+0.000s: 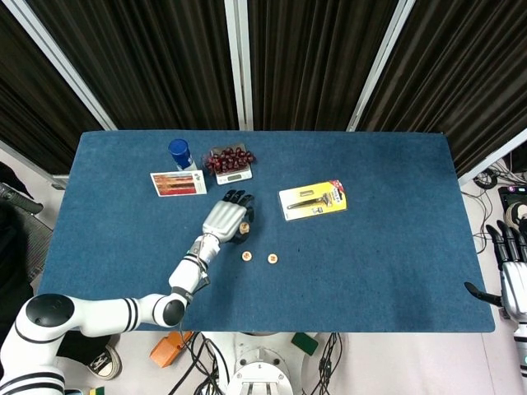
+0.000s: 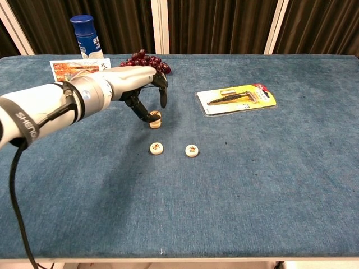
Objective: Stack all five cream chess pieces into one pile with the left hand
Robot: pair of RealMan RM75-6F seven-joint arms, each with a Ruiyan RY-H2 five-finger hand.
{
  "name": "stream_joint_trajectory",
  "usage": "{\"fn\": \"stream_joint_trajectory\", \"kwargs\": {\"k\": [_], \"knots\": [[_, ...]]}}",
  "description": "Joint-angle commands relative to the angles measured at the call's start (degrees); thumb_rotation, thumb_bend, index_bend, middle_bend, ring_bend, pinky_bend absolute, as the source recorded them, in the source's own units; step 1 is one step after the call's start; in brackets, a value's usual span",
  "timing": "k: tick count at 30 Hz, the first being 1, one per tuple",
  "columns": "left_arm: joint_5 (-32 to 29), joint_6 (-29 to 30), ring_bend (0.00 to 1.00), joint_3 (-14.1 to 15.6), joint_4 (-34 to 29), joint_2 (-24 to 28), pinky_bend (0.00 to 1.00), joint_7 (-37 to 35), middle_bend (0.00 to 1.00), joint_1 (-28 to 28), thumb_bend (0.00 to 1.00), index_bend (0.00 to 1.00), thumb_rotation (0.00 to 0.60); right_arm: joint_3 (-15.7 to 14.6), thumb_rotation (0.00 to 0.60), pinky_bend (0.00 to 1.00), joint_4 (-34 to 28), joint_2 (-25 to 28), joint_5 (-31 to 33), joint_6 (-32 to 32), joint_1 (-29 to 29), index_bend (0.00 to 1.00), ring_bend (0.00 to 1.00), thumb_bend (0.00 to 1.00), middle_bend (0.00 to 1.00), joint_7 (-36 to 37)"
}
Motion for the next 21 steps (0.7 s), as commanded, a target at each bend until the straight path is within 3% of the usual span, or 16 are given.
{"fn": "stream_joint_trajectory", "kwargs": {"k": [1,6,12,21], "knots": [[4.97,2.57,0.0,1.99,-4.2,2.06,0.0,-0.95,0.1,1.63,0.32,0.42,0.6,0.01,0.6,0.04,0.07,-0.03,0.0,0.02,0.0,0.0,0.0,0.15,0.02,0.03],[11.33,5.34,0.0,5.52,-7.92,2.95,0.0,-1.17,0.1,3.63,0.3,0.42,0.6,-0.06,0.6,0.04,0.05,-0.12,-0.28,0.03,0.08,0.0,0.0,0.15,0.02,-0.09],[15.05,6.42,0.0,8.34,-8.19,1.5,0.0,-0.03,0.06,4.88,0.28,0.42,0.6,-0.16,0.6,0.04,-0.22,0.06,-0.68,0.9,-0.31,0.0,0.0,0.15,0.02,-0.24],[15.25,5.99,0.0,9.03,-5.55,-0.77,0.0,2.61,0.05,5.61,0.28,0.42,0.6,-0.44,0.6,0.04,-0.19,0.08,-1.1,1.97,-1.05,0.0,0.0,0.15,0.02,0.08]]}}
